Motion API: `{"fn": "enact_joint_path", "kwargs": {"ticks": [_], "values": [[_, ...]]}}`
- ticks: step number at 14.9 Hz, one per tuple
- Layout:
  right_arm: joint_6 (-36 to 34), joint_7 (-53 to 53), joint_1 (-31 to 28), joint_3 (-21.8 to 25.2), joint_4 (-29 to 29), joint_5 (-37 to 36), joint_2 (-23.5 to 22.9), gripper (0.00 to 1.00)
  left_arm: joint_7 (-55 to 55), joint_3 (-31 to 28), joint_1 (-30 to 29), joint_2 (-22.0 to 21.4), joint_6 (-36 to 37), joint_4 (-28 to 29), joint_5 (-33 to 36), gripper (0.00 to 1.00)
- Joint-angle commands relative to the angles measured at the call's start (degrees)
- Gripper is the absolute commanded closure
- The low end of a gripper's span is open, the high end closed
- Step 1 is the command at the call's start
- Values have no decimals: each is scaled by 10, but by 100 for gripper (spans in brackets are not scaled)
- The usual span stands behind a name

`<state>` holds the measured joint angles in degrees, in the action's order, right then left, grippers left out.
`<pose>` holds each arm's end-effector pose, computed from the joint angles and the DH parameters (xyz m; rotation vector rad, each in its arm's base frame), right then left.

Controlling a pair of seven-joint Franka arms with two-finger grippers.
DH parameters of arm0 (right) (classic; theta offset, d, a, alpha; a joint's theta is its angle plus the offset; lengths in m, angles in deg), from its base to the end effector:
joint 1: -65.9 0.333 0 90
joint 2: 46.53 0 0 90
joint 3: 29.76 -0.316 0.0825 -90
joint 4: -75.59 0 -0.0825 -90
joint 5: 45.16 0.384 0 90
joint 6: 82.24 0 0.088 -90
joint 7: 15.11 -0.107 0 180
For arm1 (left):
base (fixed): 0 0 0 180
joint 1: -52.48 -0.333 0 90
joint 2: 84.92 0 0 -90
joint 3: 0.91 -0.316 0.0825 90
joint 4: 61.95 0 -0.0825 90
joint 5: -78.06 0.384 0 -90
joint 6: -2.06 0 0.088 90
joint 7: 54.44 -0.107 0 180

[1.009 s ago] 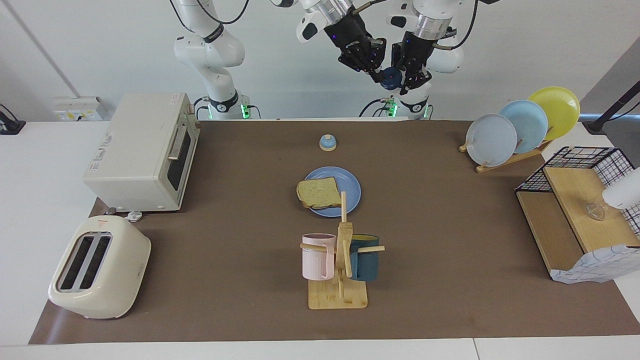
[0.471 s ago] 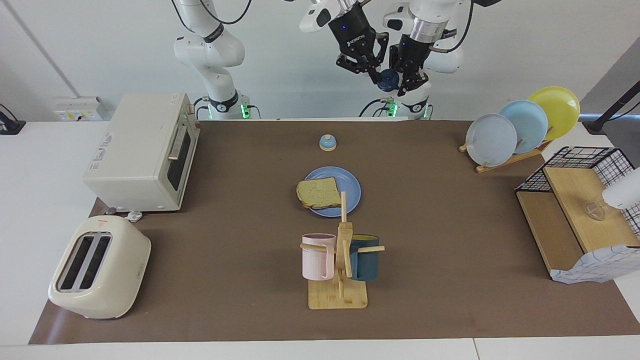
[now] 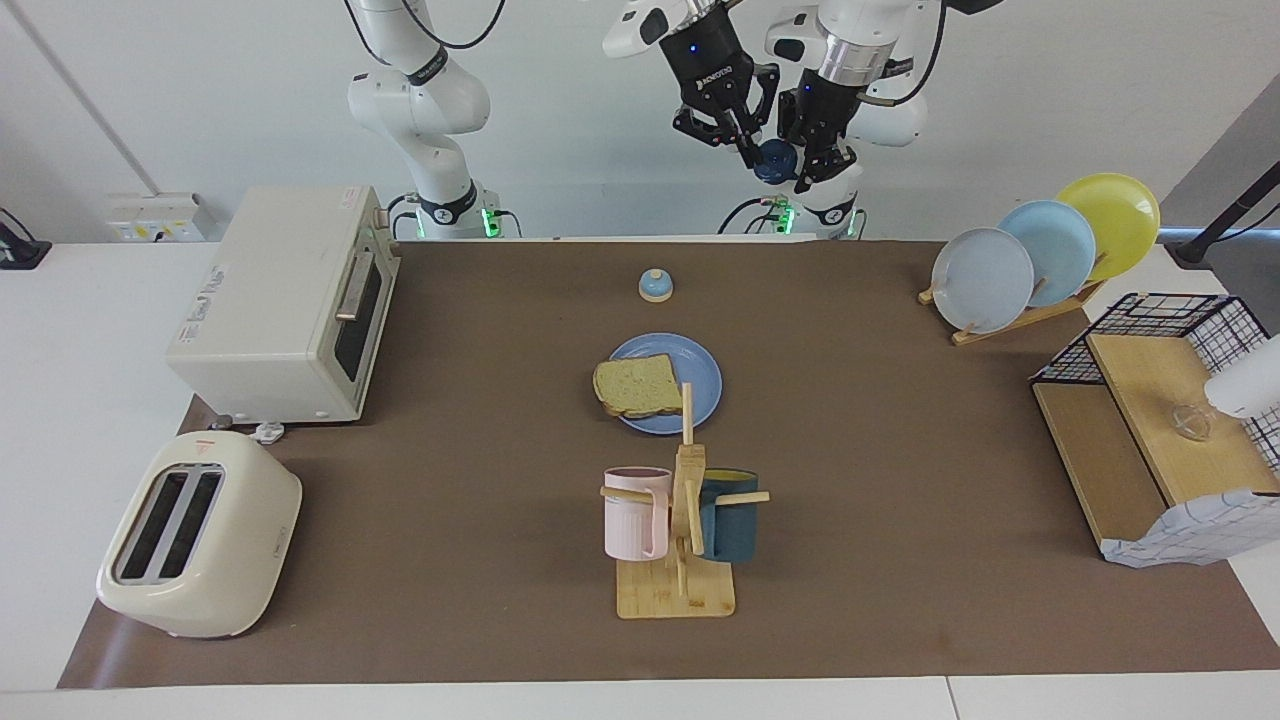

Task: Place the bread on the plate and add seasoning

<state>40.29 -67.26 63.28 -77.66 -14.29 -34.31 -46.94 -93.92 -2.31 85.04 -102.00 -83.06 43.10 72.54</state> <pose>0.4177 0.4306 0.6876 -2.5667 0.2279 -0.3045 0.3798 -0.2405 0.6447 2.4695 -1.7630 -0.0641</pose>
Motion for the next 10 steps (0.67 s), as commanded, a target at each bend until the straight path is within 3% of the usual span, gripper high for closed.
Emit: {"fn": "enact_joint_path", "kwargs": {"ticks": [1,3,4,10], "values": [[25,-51,-9,4,10,23,-10,100,3,3,7,-7,0,5,-5,92],[35,-78,-9,4,10,37,-10,100,4,3,7,-7,0,5,-5,92],[34,-84,-10,5,10,42,-11,94,4,3,7,-7,0,5,-5,92],[38,-132,-10,13,16,70,-13,92,4,3,7,-7,1,5,-5,92]]}}
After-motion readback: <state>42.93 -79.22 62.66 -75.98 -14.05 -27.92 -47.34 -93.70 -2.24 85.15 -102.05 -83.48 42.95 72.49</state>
